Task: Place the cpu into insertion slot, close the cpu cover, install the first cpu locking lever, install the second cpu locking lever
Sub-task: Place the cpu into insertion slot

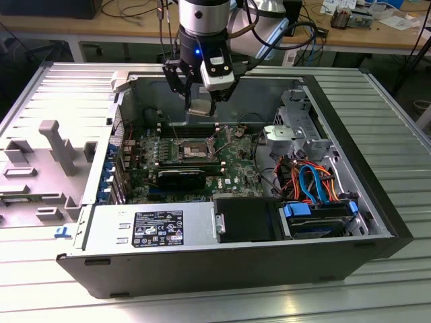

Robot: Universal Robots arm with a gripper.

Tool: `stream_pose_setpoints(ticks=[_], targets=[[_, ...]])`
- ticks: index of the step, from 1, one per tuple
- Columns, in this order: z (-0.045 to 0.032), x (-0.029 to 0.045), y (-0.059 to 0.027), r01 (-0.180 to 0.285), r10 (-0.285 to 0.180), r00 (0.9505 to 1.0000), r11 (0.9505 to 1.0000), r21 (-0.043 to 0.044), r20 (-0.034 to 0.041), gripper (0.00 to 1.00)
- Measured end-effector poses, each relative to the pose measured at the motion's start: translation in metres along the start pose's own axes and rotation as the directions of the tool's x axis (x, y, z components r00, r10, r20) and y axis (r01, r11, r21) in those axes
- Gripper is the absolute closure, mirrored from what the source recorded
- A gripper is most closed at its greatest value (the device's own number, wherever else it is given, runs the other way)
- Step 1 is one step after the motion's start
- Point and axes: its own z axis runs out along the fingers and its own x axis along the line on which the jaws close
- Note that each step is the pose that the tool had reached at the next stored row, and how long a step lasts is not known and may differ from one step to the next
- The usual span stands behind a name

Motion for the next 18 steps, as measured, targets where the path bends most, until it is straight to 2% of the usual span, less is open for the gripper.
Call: stream_pose_setpoints(ticks=[18], targets=[[0.0000,0.0000,0.0000,-0.021,0.021,0.9998,0.9998,-0.0004,0.0019,0.45]])
